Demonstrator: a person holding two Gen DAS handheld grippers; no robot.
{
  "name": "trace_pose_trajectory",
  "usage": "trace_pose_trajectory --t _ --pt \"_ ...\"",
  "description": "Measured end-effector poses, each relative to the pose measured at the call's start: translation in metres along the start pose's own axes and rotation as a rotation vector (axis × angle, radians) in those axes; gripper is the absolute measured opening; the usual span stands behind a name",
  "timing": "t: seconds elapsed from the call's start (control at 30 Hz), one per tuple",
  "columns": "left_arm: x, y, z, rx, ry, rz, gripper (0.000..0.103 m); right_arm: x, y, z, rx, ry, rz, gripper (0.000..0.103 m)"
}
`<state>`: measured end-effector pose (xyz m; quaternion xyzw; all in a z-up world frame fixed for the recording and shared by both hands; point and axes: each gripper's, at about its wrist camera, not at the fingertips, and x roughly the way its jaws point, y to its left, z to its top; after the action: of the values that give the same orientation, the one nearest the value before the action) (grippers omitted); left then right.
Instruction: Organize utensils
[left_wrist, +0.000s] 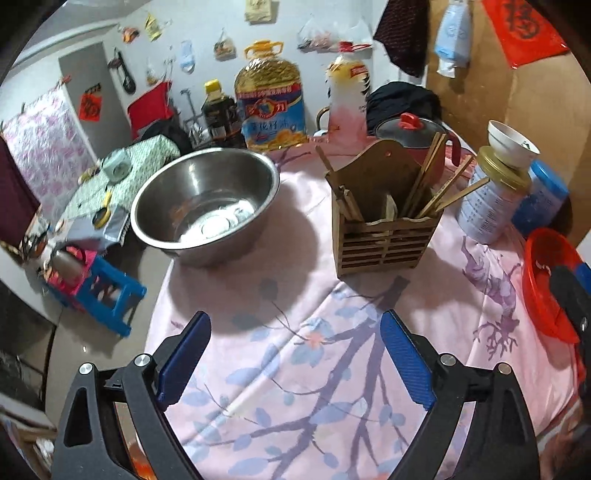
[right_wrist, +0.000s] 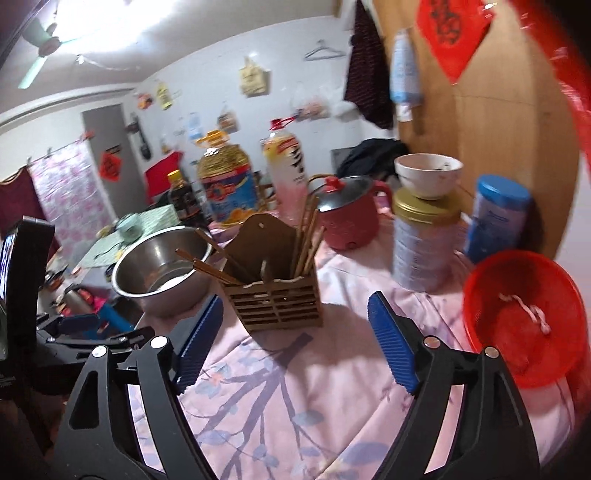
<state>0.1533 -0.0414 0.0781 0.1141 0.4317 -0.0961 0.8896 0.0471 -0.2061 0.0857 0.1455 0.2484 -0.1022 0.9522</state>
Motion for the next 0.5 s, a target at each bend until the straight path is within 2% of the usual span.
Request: trace_pose_trajectory --t 0.17,0.5 --pt "-0.002 0.005 -0.002 -0.002 -0.021 -0.035 0.095 -0.012 0.007 -0.010 0.004 -0.015 -0.047 0.083" --pt "-0.014 -0.006 -0.005 -0.123 -0.049 0.019 0.096 -0.002 0.004 0.008 -0.120 -0.035 0.030 0.083"
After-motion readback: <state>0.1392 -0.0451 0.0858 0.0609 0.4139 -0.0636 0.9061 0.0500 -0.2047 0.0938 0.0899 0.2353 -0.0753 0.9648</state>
